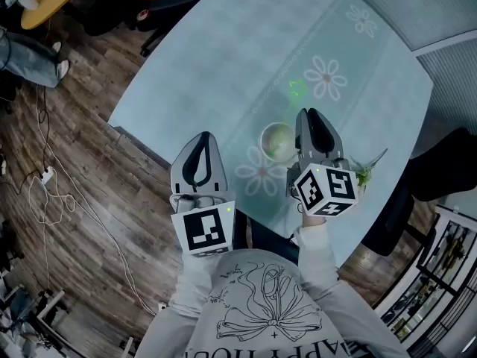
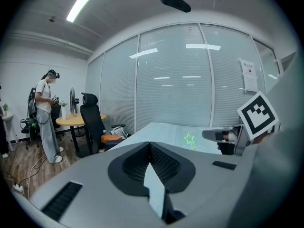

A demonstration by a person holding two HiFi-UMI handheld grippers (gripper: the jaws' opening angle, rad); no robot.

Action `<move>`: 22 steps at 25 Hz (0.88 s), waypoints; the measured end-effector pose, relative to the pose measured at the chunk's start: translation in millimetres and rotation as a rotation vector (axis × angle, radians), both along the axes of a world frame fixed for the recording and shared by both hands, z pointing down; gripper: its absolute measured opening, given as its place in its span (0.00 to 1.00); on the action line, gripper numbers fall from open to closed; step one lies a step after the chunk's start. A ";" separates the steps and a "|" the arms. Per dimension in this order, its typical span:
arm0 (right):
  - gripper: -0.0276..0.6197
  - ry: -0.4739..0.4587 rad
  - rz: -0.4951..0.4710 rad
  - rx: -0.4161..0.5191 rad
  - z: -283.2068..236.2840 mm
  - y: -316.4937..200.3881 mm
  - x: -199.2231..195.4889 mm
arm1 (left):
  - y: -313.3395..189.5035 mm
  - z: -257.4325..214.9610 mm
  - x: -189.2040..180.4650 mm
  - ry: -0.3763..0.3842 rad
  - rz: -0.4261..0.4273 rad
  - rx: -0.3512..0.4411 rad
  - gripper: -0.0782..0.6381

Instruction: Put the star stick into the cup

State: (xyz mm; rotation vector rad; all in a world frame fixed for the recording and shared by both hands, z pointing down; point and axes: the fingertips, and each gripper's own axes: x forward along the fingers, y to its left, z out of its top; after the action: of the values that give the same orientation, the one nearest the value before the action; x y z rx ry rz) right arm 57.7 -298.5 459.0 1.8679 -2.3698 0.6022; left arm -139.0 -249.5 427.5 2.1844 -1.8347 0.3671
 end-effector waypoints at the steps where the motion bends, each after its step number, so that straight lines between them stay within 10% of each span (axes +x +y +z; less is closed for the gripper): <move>1: 0.16 -0.001 -0.004 0.017 -9.9 2.3 -1.0 | -0.3 -5.7 -0.6 -0.001 0.000 0.012 0.12; 22: 0.07 0.089 -0.025 0.380 -180.9 50.7 8.4 | 11.9 -135.6 18.4 0.028 -0.003 0.271 0.12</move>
State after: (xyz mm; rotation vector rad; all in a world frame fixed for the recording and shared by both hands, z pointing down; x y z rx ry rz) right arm 66.1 -247.8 278.1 1.9438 -2.5843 0.0615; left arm -120.6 -237.6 291.9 2.3450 -1.9717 0.0896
